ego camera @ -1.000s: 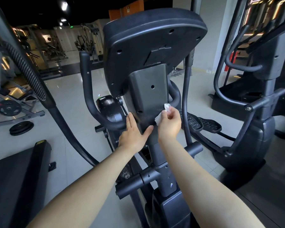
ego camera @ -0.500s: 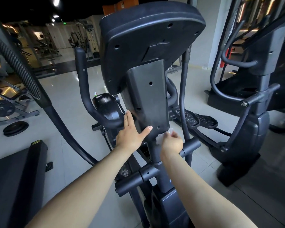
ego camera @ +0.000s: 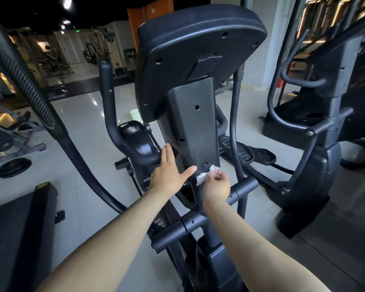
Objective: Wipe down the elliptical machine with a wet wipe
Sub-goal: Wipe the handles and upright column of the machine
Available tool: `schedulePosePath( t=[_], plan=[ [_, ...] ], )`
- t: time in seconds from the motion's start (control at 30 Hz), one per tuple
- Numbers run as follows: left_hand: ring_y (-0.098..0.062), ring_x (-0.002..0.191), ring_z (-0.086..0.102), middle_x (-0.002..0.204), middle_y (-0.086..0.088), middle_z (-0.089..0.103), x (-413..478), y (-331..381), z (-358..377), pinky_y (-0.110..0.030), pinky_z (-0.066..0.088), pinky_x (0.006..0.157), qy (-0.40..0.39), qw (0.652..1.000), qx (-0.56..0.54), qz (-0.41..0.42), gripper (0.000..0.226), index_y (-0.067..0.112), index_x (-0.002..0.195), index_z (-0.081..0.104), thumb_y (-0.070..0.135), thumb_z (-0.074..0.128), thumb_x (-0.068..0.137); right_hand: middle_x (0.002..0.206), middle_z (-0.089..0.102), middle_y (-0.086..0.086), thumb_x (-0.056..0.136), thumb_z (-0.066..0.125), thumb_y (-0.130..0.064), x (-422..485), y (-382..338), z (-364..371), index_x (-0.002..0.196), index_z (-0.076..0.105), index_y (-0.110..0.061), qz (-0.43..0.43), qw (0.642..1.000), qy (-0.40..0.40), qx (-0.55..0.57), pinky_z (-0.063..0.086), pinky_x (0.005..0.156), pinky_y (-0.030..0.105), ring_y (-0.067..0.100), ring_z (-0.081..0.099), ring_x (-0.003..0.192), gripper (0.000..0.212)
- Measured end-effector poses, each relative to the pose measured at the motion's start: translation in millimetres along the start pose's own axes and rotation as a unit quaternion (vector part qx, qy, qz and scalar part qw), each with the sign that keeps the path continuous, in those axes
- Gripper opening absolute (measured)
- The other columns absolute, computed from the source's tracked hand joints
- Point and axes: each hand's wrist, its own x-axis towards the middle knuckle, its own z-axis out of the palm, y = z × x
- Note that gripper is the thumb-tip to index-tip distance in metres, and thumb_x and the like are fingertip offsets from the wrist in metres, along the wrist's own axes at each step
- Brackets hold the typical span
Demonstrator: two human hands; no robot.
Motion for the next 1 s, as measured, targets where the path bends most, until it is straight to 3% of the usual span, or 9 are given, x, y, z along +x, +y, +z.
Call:
schedulePosePath(
  t=[0.07,0.23,0.3,0.37,0.57,0.67,0.73,0.9,1.0],
  plan=[
    [-0.042,0.132,0.053,0.171,0.008,-0.011,2.1,-4.4,-1.3,-0.046,0.048,0.102,-0.001,1.000,-0.004,0.007,0.112,0.021,0.162,-0.009,0.077,0.052,0.088,0.085,0.062,-0.006,0.102,0.056,-0.016,-11.9,-12.0,7.3,0.100,0.059,-0.018,-0.044,0.999,-0.001,0.009,0.041,0.060,0.007,0.010,0.059,0.074,0.004],
    [-0.039,0.131,0.054,0.171,0.013,-0.001,3.8,-16.6,-10.7,-0.047,0.050,0.100,-0.014,0.999,-0.031,0.030,0.100,0.027,0.163,-0.003,0.056,0.060,0.091,0.088,0.069,-0.001,0.097,0.063,-0.014,-37.1,-55.0,42.3,0.092,0.062,-0.031,-0.204,0.976,-0.081,0.002,0.044,0.068,0.007,-0.002,0.059,0.071,0.018],
    [-0.033,0.118,0.064,0.169,0.019,0.006,2.8,-22.5,-14.7,-0.048,0.053,0.095,-0.008,0.996,-0.058,0.061,0.091,0.036,0.162,0.002,0.046,0.058,0.090,0.093,0.068,-0.001,0.096,0.065,-0.012,-42.6,-63.6,53.9,0.096,0.063,-0.031,-0.257,0.961,-0.096,-0.032,0.042,0.071,0.003,-0.002,0.060,0.079,0.019],
    [-0.029,0.120,0.063,0.168,0.020,0.008,3.7,-26.9,-16.7,-0.046,0.053,0.097,-0.009,0.995,-0.065,0.073,0.086,0.036,0.162,0.006,0.039,0.058,0.093,0.093,0.064,0.001,0.094,0.065,-0.008,-44.5,-64.1,59.7,0.095,0.060,-0.031,-0.295,0.949,-0.091,-0.068,0.040,0.071,0.002,0.003,0.060,0.079,0.023],
    [-0.029,0.142,0.044,0.169,0.017,0.009,7.1,-37.1,-14.3,-0.040,0.044,0.108,-0.007,0.995,-0.060,0.079,0.084,0.033,0.163,0.007,0.037,0.060,0.097,0.090,0.058,0.002,0.095,0.065,-0.007,-36.0,-13.0,44.0,0.086,0.057,-0.025,-0.256,0.954,-0.045,-0.149,0.039,0.069,0.009,0.010,0.055,0.078,0.021],
    [-0.030,0.138,0.049,0.170,0.018,0.004,9.2,-43.1,-11.9,-0.041,0.046,0.104,-0.012,0.993,-0.051,0.102,0.087,0.032,0.162,0.005,0.029,0.060,0.095,0.083,0.060,-0.002,0.094,0.065,-0.011,-31.8,22.3,31.6,0.084,0.056,-0.021,-0.192,0.966,-0.024,-0.169,0.040,0.073,0.023,0.018,0.056,0.080,0.017],
    [-0.031,0.131,0.056,0.170,0.018,0.002,11.1,-46.3,-10.8,-0.041,0.049,0.099,-0.015,0.993,-0.039,0.112,0.088,0.032,0.162,0.004,0.024,0.059,0.094,0.078,0.060,-0.007,0.094,0.066,-0.015,-32.8,30.0,28.6,0.084,0.057,-0.022,-0.170,0.971,-0.011,-0.167,0.040,0.072,0.024,0.019,0.057,0.081,0.015],
    [-0.032,0.121,0.062,0.169,0.020,0.000,14.7,-52.2,-6.7,-0.042,0.054,0.090,-0.007,0.992,-0.038,0.122,0.084,0.032,0.162,0.006,0.021,0.056,0.096,0.080,0.059,-0.006,0.097,0.066,-0.022,-47.1,-12.5,46.6,0.087,0.058,-0.021,-0.279,0.953,-0.028,-0.113,0.040,0.070,0.012,0.008,0.053,0.074,0.012],
    [-0.037,0.097,0.069,0.168,0.018,0.006,17.2,-58.3,-3.0,-0.046,0.058,0.077,-0.005,0.989,-0.055,0.140,0.081,0.032,0.160,0.009,0.022,0.056,0.095,0.084,0.059,-0.009,0.096,0.065,-0.021,-48.0,-42.6,69.2,0.086,0.057,-0.023,-0.327,0.936,-0.007,-0.133,0.041,0.071,0.014,0.004,0.055,0.076,0.012]
  ],
)
